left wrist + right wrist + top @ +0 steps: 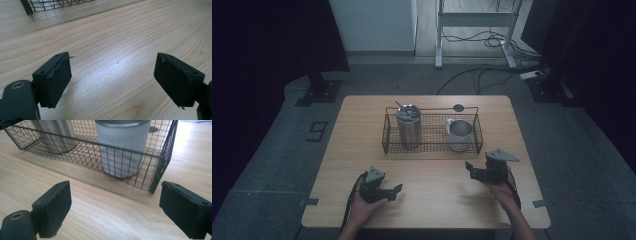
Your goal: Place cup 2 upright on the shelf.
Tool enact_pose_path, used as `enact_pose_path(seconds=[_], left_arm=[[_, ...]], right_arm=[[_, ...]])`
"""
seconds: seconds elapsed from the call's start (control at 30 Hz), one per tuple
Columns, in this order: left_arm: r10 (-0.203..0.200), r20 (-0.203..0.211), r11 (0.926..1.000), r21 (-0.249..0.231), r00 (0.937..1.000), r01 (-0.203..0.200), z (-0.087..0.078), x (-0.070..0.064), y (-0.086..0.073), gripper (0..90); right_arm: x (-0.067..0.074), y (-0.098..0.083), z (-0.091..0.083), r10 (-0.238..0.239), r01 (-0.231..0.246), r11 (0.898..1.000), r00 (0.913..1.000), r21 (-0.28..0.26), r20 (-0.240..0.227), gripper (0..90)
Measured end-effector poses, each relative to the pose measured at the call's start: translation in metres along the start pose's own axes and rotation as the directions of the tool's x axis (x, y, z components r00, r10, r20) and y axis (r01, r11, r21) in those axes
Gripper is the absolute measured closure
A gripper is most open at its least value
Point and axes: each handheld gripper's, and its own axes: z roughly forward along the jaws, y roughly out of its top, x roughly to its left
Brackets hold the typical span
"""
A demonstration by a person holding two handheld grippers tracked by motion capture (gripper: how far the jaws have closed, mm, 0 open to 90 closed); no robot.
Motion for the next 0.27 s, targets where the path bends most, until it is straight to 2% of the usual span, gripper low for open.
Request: enact_pose_path(seconds=[0.27], left_arm=[[-0.011, -0.008, 0.9999, -0.005, 0.9999, 0.011, -0.0010, 0.0029, -0.0011, 14.8]], right_arm=[[-0.0003, -0.0053, 0.0016, 0.005, -0.005, 1.000, 1.0000, 0.006, 0.002, 12.0]])
